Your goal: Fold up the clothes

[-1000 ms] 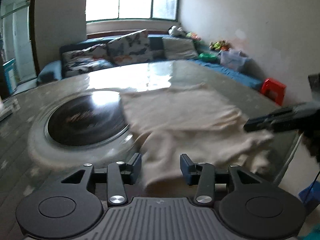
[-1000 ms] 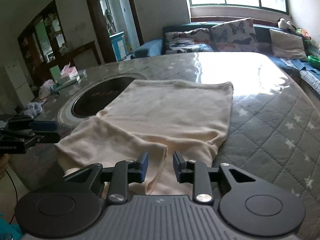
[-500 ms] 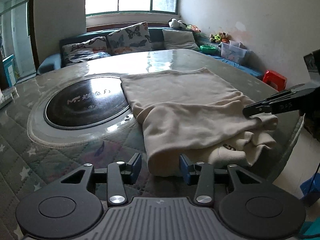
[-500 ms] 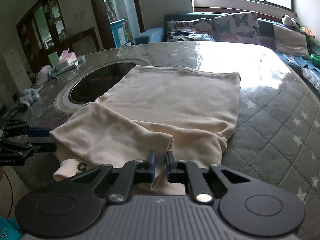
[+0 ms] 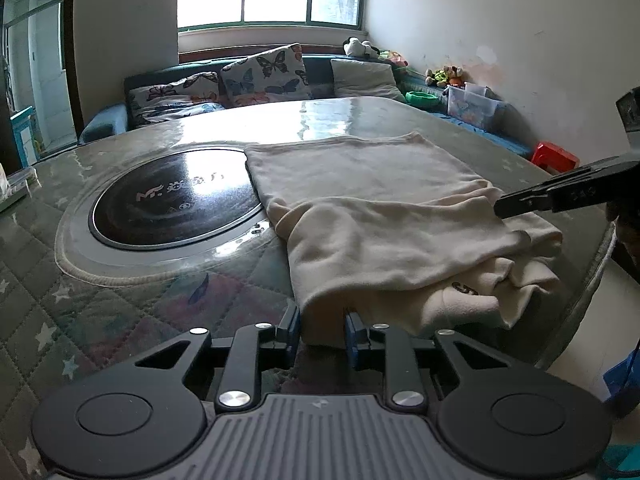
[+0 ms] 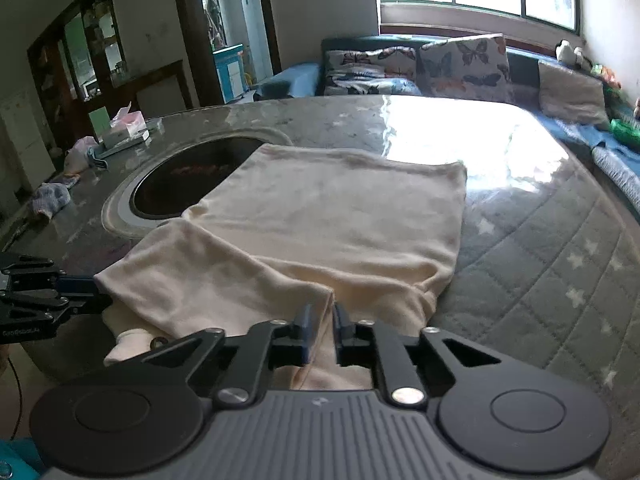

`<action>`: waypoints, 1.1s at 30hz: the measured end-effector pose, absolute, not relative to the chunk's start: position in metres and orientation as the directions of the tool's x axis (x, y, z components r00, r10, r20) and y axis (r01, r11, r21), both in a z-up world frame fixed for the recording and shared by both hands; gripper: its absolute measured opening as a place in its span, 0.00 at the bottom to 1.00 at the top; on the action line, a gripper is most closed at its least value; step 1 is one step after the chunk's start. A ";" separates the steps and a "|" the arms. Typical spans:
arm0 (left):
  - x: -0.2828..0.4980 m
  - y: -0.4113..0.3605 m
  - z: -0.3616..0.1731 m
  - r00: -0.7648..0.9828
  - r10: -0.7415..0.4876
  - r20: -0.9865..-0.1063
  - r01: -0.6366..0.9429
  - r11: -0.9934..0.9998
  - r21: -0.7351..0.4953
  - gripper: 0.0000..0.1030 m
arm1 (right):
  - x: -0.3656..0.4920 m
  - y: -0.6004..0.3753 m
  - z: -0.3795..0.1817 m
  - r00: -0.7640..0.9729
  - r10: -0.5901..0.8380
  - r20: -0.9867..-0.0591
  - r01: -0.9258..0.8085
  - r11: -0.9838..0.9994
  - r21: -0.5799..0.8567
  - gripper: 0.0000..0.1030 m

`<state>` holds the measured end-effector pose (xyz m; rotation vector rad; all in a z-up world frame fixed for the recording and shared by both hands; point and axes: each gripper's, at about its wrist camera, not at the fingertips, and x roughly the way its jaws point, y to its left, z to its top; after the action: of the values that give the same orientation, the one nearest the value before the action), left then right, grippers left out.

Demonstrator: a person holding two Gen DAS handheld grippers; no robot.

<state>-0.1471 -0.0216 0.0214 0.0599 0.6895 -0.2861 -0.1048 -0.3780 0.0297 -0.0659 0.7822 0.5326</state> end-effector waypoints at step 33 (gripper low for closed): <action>-0.151 -0.016 0.056 0.734 -0.285 -0.617 0.363 0.932 0.001 0.07 | -0.112 -0.377 0.050 0.683 0.325 -0.654 -0.461 0.887 -0.040 0.10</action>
<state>-0.1508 -0.0157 0.0560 0.1245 0.6564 -0.3575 -0.1116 -0.3770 0.0498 -0.2088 0.6896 0.4443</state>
